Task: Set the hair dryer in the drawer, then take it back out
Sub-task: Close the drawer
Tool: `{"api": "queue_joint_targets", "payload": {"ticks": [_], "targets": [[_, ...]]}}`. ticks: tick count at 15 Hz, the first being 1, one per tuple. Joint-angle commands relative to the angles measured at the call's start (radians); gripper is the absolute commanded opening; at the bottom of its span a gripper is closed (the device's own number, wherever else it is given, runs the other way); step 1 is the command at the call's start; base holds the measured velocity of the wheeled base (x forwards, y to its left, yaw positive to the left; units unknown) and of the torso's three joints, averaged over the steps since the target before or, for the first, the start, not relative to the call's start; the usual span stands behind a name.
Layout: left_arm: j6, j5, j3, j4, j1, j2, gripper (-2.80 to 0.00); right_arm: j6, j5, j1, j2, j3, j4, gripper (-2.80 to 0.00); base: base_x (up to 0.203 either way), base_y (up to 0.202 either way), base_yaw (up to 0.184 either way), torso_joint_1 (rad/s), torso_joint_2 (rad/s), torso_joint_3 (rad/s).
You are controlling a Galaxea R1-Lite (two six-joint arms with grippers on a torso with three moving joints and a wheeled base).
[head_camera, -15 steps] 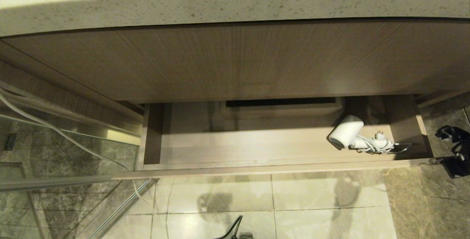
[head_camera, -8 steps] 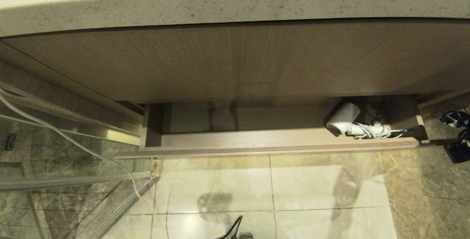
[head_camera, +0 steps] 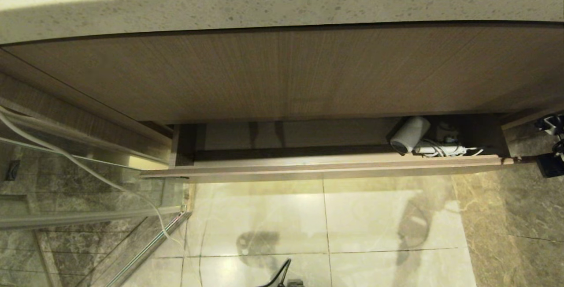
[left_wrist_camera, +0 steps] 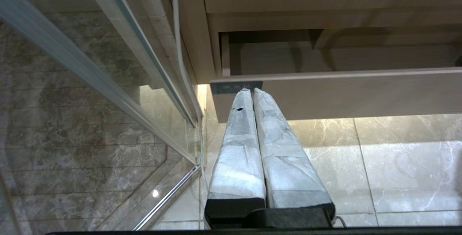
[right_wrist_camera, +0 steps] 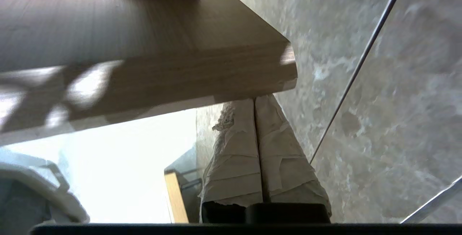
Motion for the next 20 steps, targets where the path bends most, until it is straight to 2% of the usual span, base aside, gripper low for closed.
{"api": "queue_joint_targets", "payload": {"ticks": [1, 5, 8, 11, 15, 18, 20], "targets": [[0.0, 0.0, 0.04, -0.002, 0.0, 0.0, -2.8, 0.006, 0.006, 0.002, -0.005, -0.002, -0.005, -2.8, 0.0, 0.0, 0.0, 0.0, 0.0, 0.0], [0.0, -0.001, 0.04, -0.002, 0.0, 0.0, -2.8, 0.036, 0.016, 0.012, -0.002, -0.002, -0.069, -2.8, 0.0, 0.0, 0.0, 0.0, 0.0, 0.0], [0.0, 0.0, 0.04, -0.002, 0.0, 0.0, -2.8, 0.092, 0.016, 0.024, -0.002, -0.008, -0.131, -2.8, 0.0, 0.0, 0.0, 0.0, 0.0, 0.0], [0.0, 0.0, 0.04, -0.002, 0.0, 0.0, -2.8, 0.097, 0.014, 0.027, -0.01, 0.005, -0.206, -2.8, 0.0, 0.0, 0.0, 0.0, 0.0, 0.0], [0.0, 0.0, 0.04, -0.002, 0.0, 0.0, -2.8, 0.096, 0.021, 0.027, -0.042, 0.009, -0.193, -2.8, 0.0, 0.0, 0.0, 0.0, 0.0, 0.0], [0.001, 0.0, 0.04, -0.002, 0.0, 0.0, -2.8, 0.089, 0.065, 0.019, -0.119, 0.091, -0.134, -2.8, 0.0, 0.0, 0.0, 0.0, 0.0, 0.0], [0.0, 0.0, 0.04, -0.002, 0.0, 0.0, -2.8, 0.088, 0.069, 0.019, -0.14, 0.1, -0.138, -2.8, 0.0, 0.0, 0.0, 0.0, 0.0, 0.0]]}}
